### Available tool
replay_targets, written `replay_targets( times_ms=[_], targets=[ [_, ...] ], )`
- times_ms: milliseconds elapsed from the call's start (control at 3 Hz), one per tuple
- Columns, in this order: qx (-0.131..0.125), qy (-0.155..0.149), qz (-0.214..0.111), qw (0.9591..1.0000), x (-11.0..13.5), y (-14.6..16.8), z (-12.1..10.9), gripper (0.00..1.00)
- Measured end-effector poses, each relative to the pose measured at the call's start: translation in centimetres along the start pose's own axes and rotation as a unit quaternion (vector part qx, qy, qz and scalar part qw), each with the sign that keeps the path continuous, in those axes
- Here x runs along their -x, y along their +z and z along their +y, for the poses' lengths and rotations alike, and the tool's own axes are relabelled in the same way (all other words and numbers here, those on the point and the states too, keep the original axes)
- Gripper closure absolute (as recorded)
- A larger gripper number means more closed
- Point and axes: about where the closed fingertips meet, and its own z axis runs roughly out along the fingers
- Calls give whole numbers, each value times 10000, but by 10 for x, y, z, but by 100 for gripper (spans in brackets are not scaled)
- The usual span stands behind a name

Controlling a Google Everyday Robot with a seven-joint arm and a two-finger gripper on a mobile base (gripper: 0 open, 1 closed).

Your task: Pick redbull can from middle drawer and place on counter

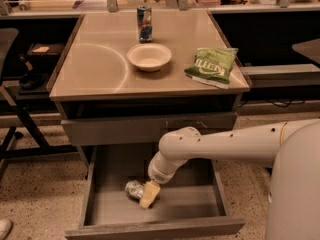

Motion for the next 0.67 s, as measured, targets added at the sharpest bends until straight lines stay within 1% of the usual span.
replay_targets(
  times_ms=[333,667],
  targets=[
    [94,14,-72,9999,-3,29,8,0],
    [157,53,-106,9998,-4,62,10,0]
  ],
)
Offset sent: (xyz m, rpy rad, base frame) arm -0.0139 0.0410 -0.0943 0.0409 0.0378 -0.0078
